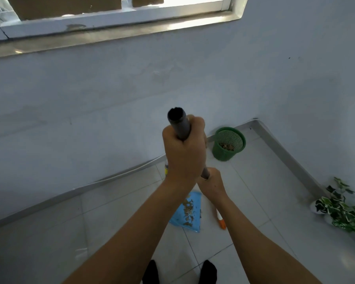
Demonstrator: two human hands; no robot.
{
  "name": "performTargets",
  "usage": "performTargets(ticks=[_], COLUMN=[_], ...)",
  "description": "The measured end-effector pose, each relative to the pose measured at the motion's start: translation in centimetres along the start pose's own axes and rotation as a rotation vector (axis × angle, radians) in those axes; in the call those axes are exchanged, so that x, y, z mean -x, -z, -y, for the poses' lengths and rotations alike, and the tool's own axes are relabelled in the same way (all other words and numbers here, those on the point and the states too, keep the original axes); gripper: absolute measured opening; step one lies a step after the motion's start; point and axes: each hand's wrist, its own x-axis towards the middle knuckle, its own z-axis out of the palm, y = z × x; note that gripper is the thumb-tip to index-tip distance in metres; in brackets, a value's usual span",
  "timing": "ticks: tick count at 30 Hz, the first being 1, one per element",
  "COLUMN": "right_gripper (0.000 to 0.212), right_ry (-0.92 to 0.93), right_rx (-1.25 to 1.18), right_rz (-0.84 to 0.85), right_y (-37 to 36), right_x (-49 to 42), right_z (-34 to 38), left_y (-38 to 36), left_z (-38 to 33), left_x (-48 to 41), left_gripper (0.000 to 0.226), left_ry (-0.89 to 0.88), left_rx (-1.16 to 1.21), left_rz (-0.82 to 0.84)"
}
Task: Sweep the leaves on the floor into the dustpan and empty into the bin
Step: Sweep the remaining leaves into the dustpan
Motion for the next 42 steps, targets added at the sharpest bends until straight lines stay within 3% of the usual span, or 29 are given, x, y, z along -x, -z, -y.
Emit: performTargets(ticks=[5, 11, 14, 17, 19, 22, 29, 34, 38, 42], right_gripper=[0.051, 0.052, 0.045, 0.034, 0.036, 0.037, 0.026, 0.026, 0.031, 0.035], right_ry=[0.011, 0.053, 0.049, 0.053, 0.040, 0.014, -0.069, -0.103, -0.115, -0.143], right_rx=[-0.088, -0.119, -0.137, -0.126, -0.115, -0.076, -0.010, -0.006, 0.003, 0.007], right_rz=[0.030, 0.076, 0.086, 0.098, 0.096, 0.079, 0.065, 0.048, 0.040, 0.041], right_y=[-2.8, -2.3, -0.9, 0.8, 2.1, 4.5, 10.3, 13.9, 15.7, 15.9], right_x=[-0.1, -0.6, -1.0, -1.4, -1.8, -2.7, -5.3, -6.8, -7.3, -7.6], right_z=[2.9, 5.3, 5.0, 4.3, 3.7, 2.7, -0.5, -3.3, -5.3, -6.1], left_y=[1.0, -0.2, -1.2, -0.8, 0.4, 3.1, 5.8, 6.3, 5.5, 4.8], left_z=[-2.6, -4.8, -5.0, -4.2, -2.1, 1.9, 10.0, 14.1, 15.6, 16.5], left_x=[-1.8, -2.6, -2.7, -3.2, -4.0, -5.2, -7.4, -7.5, -7.5, -8.3], left_gripper=[0.042, 0.034, 0.036, 0.010, 0.025, 0.046, 0.059, 0.056, 0.057, 0.043], left_ry=[-0.029, -0.050, -0.075, -0.143, -0.088, -0.022, 0.412, 0.613, 0.786, 1.149], left_rx=[-0.047, -0.072, -0.131, -0.217, -0.323, -0.672, -1.719, -2.192, -2.305, -2.067], left_rz=[-0.060, 0.011, 0.164, 0.406, 0.530, 0.620, 0.896, 1.017, 1.075, 0.967])
